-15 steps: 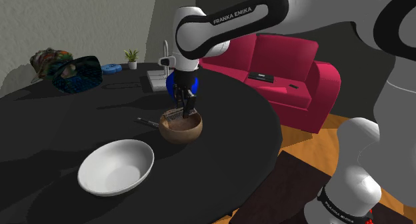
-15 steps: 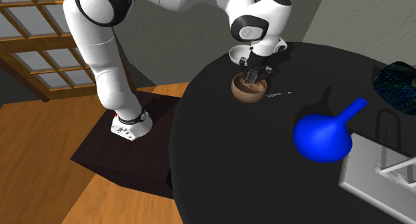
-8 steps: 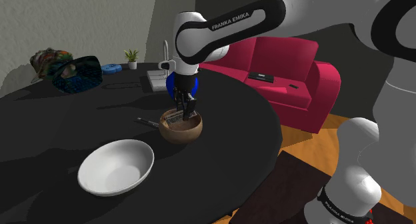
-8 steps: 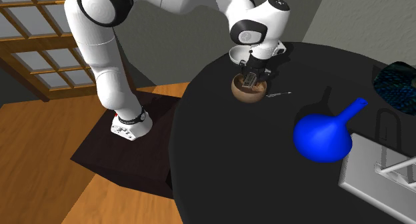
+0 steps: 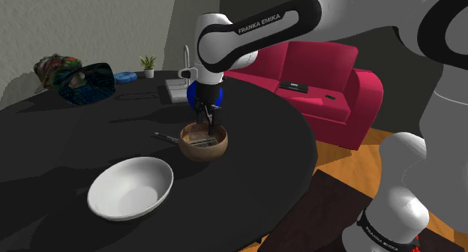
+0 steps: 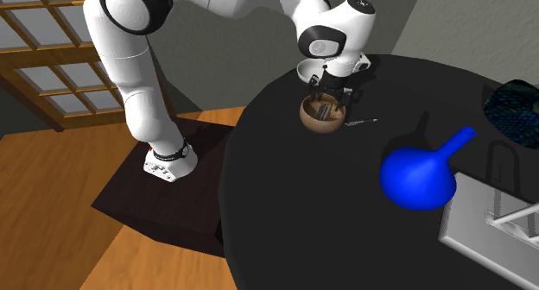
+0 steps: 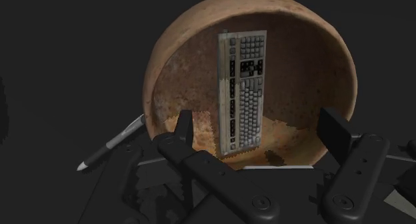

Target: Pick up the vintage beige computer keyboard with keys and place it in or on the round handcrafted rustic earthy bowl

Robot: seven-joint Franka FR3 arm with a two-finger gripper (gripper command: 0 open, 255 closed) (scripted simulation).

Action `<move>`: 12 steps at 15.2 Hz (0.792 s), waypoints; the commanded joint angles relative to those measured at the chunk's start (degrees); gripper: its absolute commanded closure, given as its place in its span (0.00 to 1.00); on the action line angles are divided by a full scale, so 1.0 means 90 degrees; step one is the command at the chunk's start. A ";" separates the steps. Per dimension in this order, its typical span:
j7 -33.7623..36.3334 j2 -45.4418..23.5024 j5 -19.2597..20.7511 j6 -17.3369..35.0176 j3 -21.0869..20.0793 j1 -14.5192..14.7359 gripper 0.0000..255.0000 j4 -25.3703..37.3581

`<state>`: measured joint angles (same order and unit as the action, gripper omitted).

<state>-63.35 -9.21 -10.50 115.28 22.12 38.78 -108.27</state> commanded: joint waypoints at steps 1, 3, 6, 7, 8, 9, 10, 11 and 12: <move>0.0026 0.0061 0.0040 -0.0196 0.0014 -0.0006 0.00 0.0141; 0.0070 0.0159 0.0104 -0.0595 0.0039 -0.0021 0.00 0.0452; 0.0084 0.0188 0.0125 -0.0755 0.0048 -0.0028 0.00 0.0585; 0.0084 0.0188 0.0125 -0.0755 0.0048 -0.0028 0.00 0.0585; 0.0084 0.0188 0.0125 -0.0755 0.0048 -0.0028 0.00 0.0585; 0.0084 0.0188 0.0125 -0.0755 0.0048 -0.0028 0.00 0.0585; 0.0084 0.0188 0.0125 -0.0755 0.0048 -0.0028 0.00 0.0585; 0.0084 0.0188 0.0125 -0.0755 0.0048 -0.0028 0.00 0.0585; 0.0084 0.0188 0.0125 -0.0755 0.0048 -0.0028 0.00 0.0585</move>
